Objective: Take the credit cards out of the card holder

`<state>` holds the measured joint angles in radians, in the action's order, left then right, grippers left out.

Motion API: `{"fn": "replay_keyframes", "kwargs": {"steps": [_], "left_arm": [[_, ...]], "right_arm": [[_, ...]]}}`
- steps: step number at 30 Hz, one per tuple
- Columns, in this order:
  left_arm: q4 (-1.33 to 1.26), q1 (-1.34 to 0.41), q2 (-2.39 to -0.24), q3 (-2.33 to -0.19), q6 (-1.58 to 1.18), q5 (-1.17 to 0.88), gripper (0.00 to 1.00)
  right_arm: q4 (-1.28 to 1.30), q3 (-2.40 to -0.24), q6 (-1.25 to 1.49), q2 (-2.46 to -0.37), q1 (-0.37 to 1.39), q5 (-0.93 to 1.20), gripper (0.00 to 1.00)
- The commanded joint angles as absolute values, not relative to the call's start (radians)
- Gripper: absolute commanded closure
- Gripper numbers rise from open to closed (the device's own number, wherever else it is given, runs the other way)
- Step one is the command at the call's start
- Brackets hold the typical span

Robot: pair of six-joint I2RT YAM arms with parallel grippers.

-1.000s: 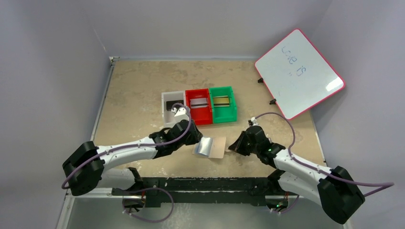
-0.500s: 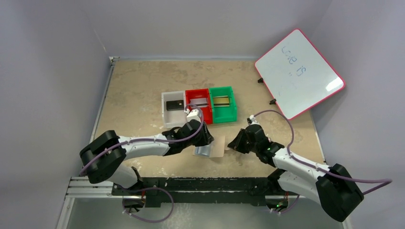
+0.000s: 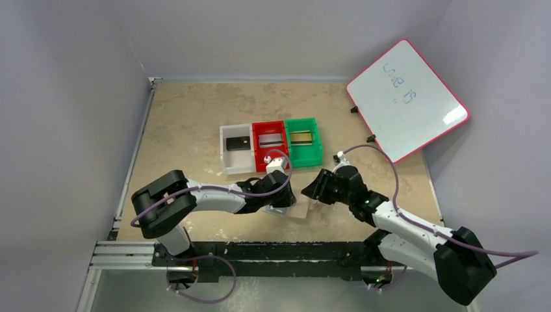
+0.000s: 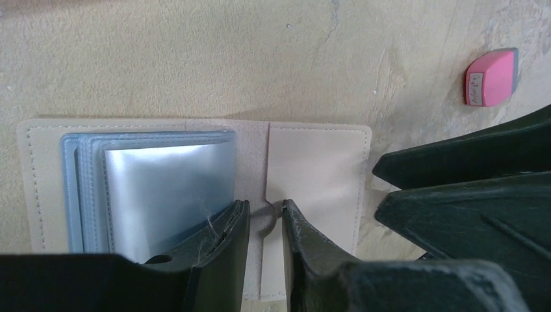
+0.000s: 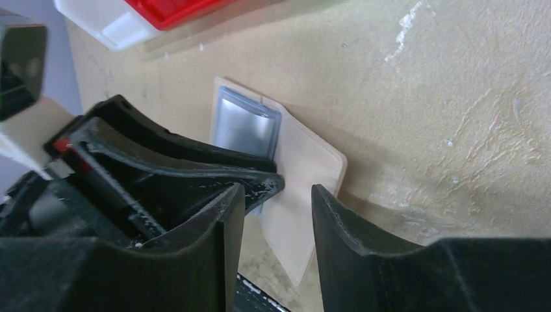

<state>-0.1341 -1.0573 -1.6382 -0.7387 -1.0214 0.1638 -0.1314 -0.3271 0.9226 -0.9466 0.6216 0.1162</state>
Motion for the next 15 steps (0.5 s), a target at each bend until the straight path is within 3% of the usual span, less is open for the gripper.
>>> {"fn": "replay_keyframes", "kwargs": {"steps": [1, 15], "left_arm": [[-0.138, -1.063, -1.623, -0.741, -1.036, 0.201, 0.76], [-0.106, -1.064, -1.553, -0.714, -1.031, 0.232, 0.76]], "right_arm": [[-0.165, -0.369, 0.918, -1.012, 0.623, 0.125, 0.55], [-0.098, -0.432, 0.859, -1.143, 0.624, -0.006, 0.5]]}}
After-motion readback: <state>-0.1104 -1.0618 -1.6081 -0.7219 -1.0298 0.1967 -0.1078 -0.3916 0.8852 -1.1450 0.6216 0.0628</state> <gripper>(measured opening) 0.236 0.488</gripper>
